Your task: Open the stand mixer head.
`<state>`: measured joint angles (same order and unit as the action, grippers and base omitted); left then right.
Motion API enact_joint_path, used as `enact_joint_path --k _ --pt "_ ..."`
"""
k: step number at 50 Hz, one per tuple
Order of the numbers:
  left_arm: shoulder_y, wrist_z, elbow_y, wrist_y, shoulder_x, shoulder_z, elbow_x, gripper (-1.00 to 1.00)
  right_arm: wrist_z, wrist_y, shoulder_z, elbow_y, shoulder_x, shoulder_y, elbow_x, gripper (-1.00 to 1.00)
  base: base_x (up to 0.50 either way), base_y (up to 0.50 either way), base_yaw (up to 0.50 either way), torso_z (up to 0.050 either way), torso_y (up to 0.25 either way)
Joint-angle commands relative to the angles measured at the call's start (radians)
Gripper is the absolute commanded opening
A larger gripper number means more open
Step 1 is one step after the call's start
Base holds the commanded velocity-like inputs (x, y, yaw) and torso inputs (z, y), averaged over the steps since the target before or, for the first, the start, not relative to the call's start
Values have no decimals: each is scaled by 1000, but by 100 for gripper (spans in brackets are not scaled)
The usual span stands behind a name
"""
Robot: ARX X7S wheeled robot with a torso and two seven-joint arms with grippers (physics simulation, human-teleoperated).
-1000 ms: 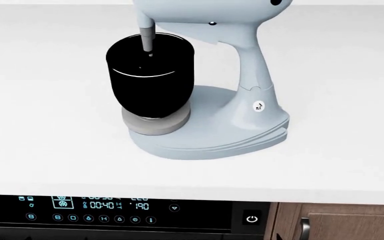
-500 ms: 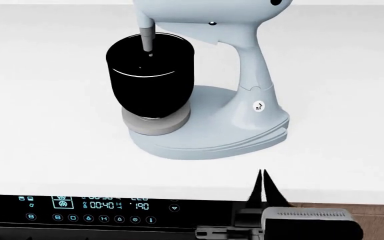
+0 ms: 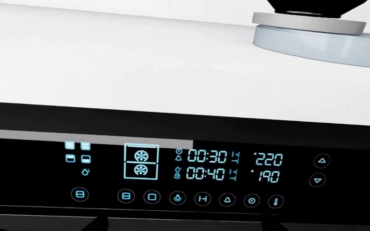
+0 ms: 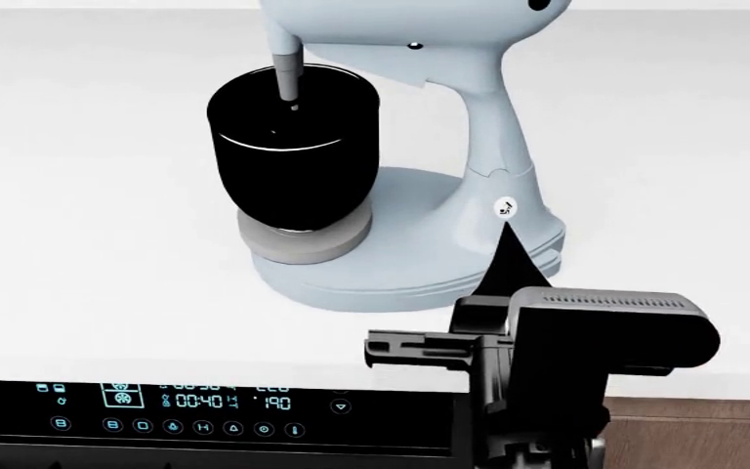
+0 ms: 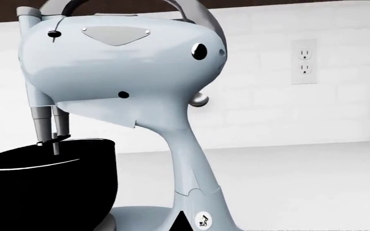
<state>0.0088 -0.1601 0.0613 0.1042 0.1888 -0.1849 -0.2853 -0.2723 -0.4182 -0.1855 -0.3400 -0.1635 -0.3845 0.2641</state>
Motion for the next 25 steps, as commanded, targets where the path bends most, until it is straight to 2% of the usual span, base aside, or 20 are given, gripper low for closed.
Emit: enact_joint_path --k 1,9,10,19,25 --pt "-6 -3 -11 -44 -14 13 48 100 15 -33 37 17 26 -23 28 -100 0 0 0 0 0" --pt "-6 -8 -8 -46 -9 10 44 100 3 -44 35 21 20 -20 35 -100 0 0 0 0 0" --pt "-6 -8 -8 -46 -9 11 43 100 27 -23 24 114 30 -74 31 -100 0 0 0 0 0" --pt "-8 -14 -14 -50 -6 5 42 100 17 -1 13 235 42 -178 10 -100 0 0 0 0 0" --pt "-9 -16 -15 -49 -3 6 36 100 20 46 4 324 43 -188 -5 -100 0 0 0 0 0"
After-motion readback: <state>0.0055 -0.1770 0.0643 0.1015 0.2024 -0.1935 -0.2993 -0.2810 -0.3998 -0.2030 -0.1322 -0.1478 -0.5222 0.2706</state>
